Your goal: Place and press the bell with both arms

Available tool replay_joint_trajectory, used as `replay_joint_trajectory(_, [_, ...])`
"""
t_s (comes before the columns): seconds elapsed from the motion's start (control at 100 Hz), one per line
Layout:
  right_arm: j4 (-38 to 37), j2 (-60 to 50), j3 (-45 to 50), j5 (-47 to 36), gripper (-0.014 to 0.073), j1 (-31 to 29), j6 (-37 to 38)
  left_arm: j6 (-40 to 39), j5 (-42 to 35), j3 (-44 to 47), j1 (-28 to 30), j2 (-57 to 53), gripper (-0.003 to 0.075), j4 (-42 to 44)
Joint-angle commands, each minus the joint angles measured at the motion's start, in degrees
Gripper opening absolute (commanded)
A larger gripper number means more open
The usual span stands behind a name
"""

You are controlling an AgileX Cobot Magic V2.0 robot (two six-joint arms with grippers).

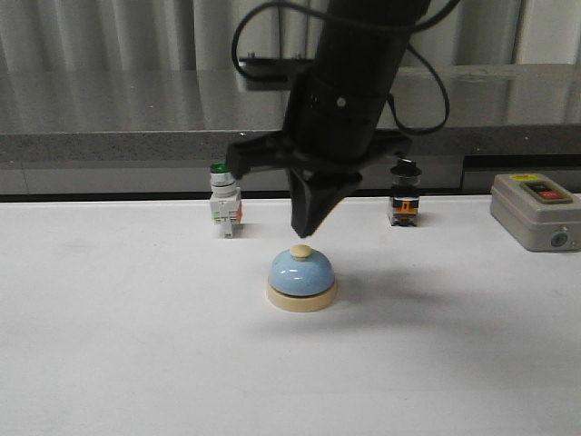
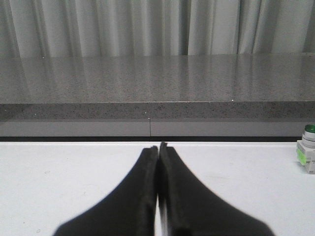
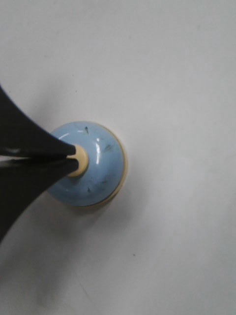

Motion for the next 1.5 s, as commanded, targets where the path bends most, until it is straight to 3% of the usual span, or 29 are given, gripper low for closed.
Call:
replay_joint_trajectory(0.0, [-0.6, -6.87, -2.1, -1.66, -0.006, -0.25, -0.82, -0.38, -4.8, 2.27, -0.44, -1.7, -0.002, -0.42])
replay_joint_trajectory(0.36, [-3.57, -19.8, 0.77, -1.35, -0.006, -5.56, -0.82, -0.38, -4.8, 2.27, -0.44, -1.7, -0.002, -0.42])
replay_joint_trajectory(0.88, [-3.57, -48.97, 28.44, -11.82, -0.006, -20.17, -0.82, -0.38, -4.8, 2.27, -0.44, -1.7, -0.002, -0.42])
replay_joint_trajectory(1.23, [-5.07, -72.91, 44.8, -16.33, -0.006, -20.87, -0.82, -0.38, -4.8, 2.27, -0.44, -1.7, -0.002, -0.42])
replay_joint_trajectory(1.49, [-5.02, -85.14, 49.81, -15.53, -0.006, -20.82, -0.82, -0.38, -4.8, 2.27, -0.44, -1.7, -0.002, -0.42])
